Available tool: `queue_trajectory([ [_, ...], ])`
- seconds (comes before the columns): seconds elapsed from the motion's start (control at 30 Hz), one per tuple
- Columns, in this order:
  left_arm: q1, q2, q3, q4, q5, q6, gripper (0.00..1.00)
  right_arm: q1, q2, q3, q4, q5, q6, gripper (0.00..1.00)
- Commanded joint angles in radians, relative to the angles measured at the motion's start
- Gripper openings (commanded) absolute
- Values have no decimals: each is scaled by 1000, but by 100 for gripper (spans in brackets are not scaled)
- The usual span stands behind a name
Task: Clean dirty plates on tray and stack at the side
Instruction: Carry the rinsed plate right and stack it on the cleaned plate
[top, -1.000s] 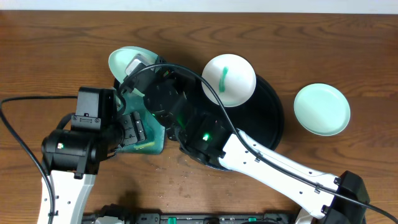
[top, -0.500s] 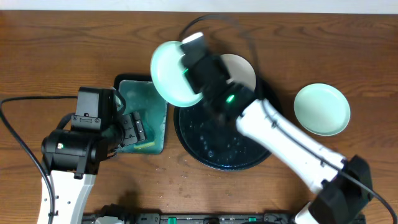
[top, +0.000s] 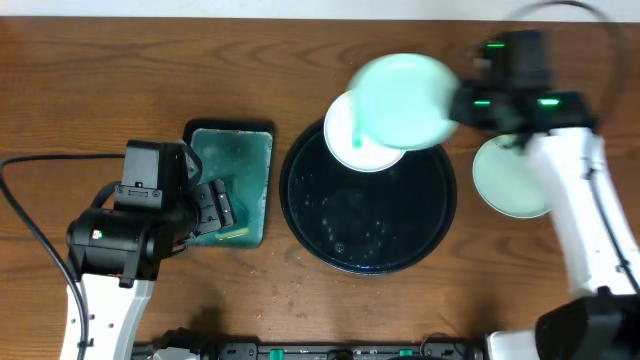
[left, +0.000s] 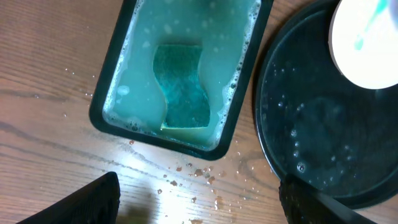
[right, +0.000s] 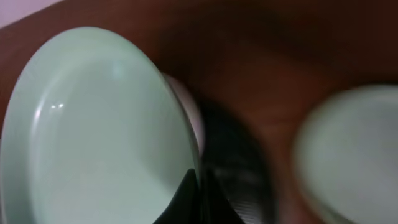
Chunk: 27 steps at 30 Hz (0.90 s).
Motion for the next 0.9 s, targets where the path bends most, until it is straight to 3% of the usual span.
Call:
queue_trajectory([
  [0.0,4,-1,-2,-3,6,10,82,-155,5,2,-66,98,42,1],
  [0.1,4,-1,-2,-3,6,10,82,-301,38,-24,-116,187,42,1],
  [0.3,4,-1,-2,-3,6,10,82,-528,111,-95,-168,147,41,1],
  [0.57,4,-1,-2,-3,6,10,83,-613,122,-243,-58,75,19,1],
  [0.63,4,-1,-2,-3,6,10,83,-604,122,-252,-30,11,-12,10],
  [0.67,4,-1,-2,-3,6,10,83,-597,120,-250,-16,-28,-26,26],
  [0.7,4,-1,-2,-3,6,10,82,-587,114,-245,2,-85,-55,33],
  [0.87,4,-1,-2,-3,6,10,83,-480,62,-211,58,-277,-170,39],
])
